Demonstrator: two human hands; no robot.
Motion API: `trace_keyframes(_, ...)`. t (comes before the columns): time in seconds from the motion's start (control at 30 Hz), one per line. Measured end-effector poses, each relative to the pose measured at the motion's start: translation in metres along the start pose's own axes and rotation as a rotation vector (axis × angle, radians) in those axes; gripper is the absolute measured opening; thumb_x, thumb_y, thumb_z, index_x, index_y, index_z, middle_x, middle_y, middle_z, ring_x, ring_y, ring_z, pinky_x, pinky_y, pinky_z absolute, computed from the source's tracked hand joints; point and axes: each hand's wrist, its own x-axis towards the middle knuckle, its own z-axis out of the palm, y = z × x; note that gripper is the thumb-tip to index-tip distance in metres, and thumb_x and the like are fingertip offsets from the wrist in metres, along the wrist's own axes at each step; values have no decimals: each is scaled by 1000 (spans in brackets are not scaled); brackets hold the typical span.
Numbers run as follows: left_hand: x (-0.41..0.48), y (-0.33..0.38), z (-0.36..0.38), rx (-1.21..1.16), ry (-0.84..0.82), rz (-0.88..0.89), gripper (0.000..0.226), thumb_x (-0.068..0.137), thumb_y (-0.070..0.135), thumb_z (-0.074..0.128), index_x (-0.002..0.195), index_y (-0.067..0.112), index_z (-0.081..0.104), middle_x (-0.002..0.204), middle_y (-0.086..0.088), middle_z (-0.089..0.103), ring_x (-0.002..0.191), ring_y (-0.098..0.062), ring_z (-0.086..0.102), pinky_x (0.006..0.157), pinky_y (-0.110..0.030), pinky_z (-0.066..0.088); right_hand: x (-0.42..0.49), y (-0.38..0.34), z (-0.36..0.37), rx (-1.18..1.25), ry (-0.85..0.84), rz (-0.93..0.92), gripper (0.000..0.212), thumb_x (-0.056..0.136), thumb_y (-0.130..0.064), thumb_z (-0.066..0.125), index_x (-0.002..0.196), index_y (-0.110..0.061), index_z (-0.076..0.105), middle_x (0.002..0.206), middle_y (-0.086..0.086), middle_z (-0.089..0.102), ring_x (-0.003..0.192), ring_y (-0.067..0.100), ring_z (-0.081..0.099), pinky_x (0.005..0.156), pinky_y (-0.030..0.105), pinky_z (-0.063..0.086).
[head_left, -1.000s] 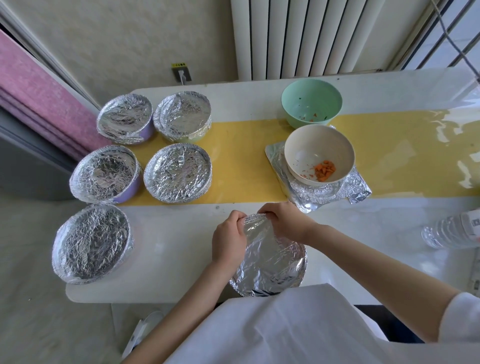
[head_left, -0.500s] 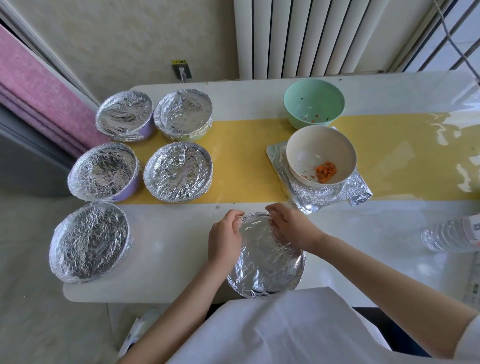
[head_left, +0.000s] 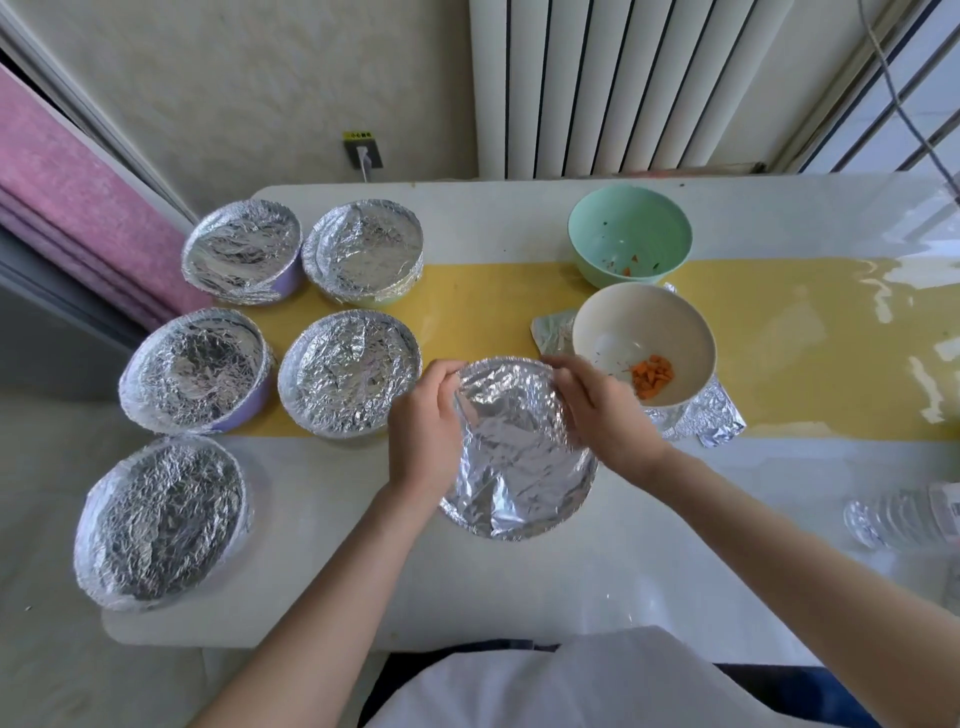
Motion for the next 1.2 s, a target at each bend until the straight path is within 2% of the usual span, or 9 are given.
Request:
trace_keyframes(0.1,32,10,-4,-22,137,13,24,93,0,47,105,5,66,86,-9,70,69,-16,57,58,-10,34,29,-2,-20,67,140,2,35,102,-29,32,127,-16,52,110,-3,64,100,12,58,83,18,37)
trace_keyframes(0.2,63,16,-3,-61,245,-20,25,93,-1,45,105,5,66,88,-5,69,74,-13,56,61,-12,34,62,13,-37,-134,266,45,30,100,-14,39,126,-9,52,119,12,63,108,29,57,87,28,39)
trace_keyframes(0.3,91,13,3,-78,299,-52,25,94,0,43,108,3,65,92,0,66,78,-12,56,61,-1,35,89,33,-43,-392,166,61,37,96,-6,42,134,-5,44,136,17,48,129,33,39,108,37,26)
trace_keyframes(0.43,126,2,19,-81,356,-120,27,96,0,41,113,1,62,104,-10,67,88,-9,55,68,5,34,116,57,-37,-636,34,100,47,96,-12,41,143,-10,32,150,12,29,142,31,15,118,45,9)
trace_keyframes(0.53,150,-7,32,-87,386,-182,27,97,1,41,115,1,61,105,-10,67,90,-9,55,70,6,34,127,62,-29,-706,-32,115,44,94,-9,40,138,-11,37,150,12,26,142,30,12,118,46,9)
trace_keyframes(0.7,182,-14,54,-68,367,-259,29,96,-2,39,115,0,60,108,-14,66,98,-19,58,68,6,31,136,58,-27,-717,7,129,41,89,-2,41,127,-11,51,145,11,32,134,30,26,112,41,19)
trace_keyframes(0.83,199,-14,72,5,302,-292,30,97,0,37,117,2,60,110,-12,65,96,-18,57,69,-8,32,134,65,-26,-757,63,62,34,85,-1,45,115,-8,59,141,15,38,133,32,30,110,41,21)
trace_keyframes(1.0,214,-17,87,80,213,-334,34,91,-8,34,110,-1,60,81,0,53,78,-16,43,54,-19,28,131,79,-27,-696,150,-4,26,74,7,55,92,-7,68,127,18,55,126,37,43,106,47,30)
trace_keyframes(1.2,218,-22,100,72,140,-397,32,93,-5,34,115,0,57,102,-14,61,85,-20,49,67,-25,36,132,84,-26,-669,187,-25,26,75,8,57,90,-9,68,125,16,57,123,36,47,106,45,32)
